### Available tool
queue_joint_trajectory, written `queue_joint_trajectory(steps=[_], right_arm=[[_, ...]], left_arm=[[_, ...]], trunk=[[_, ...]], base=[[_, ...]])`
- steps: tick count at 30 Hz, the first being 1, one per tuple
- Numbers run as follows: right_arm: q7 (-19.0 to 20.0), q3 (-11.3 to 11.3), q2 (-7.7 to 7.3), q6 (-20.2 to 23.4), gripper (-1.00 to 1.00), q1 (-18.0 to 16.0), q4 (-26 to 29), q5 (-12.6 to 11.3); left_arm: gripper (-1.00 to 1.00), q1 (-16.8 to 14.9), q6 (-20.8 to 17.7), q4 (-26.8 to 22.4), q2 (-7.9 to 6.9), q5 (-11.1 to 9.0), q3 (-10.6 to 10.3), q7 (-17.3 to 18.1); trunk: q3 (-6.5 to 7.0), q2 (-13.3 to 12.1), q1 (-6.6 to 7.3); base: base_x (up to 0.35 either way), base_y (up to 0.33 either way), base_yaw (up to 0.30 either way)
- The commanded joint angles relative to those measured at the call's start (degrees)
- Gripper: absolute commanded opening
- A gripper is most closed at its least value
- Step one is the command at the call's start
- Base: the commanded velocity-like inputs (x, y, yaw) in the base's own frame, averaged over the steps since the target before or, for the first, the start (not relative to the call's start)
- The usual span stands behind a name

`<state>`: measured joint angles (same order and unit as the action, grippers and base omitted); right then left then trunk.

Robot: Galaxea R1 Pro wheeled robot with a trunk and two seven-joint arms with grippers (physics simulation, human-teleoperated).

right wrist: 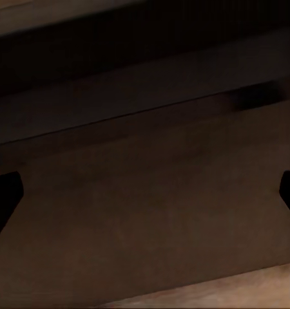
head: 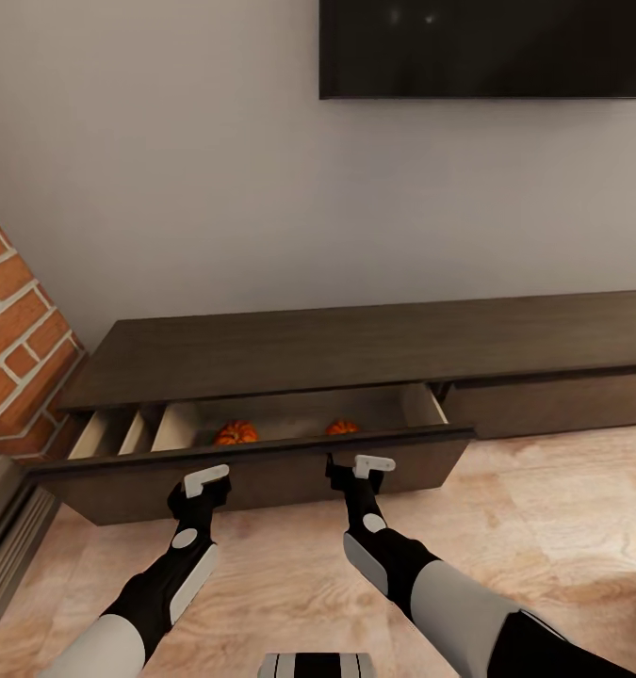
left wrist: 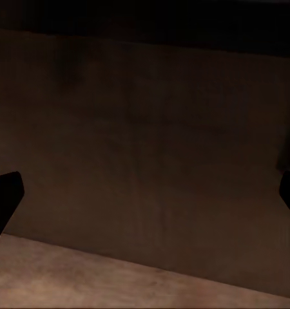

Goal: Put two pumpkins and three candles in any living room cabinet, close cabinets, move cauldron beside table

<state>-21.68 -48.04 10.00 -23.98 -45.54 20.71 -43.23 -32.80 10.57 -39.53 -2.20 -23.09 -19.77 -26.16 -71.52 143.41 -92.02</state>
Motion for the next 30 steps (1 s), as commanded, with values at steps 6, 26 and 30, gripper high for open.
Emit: queue_joint_trajectory(steps=[6,26,30], right_arm=[[-0.33,-0.51,0.0,-0.28,1.0,-0.07,-0.05,-0.44],[-0.33,-0.49,0.0,-0.29,1.0,-0.07,-0.01,-0.45],[-0.34,-0.52,0.0,-0.28,1.0,-0.07,0.02,-0.44]], left_arm=[[1.0,-0.07,0.33,-0.03,-0.09,-0.46,-0.53,-0.3],[1.0,-0.06,0.33,-0.03,-0.09,-0.37,-0.53,-0.3],[1.0,-0.05,0.33,-0.03,-0.09,-0.37,-0.53,-0.34]], trunk=[[-0.04,0.02,-0.02],[-0.04,0.02,-0.02],[-0.04,0.02,-0.02]], base=[[0.241,0.078,0.0],[0.171,0.093,0.0],[0.15,0.001,0.0]])
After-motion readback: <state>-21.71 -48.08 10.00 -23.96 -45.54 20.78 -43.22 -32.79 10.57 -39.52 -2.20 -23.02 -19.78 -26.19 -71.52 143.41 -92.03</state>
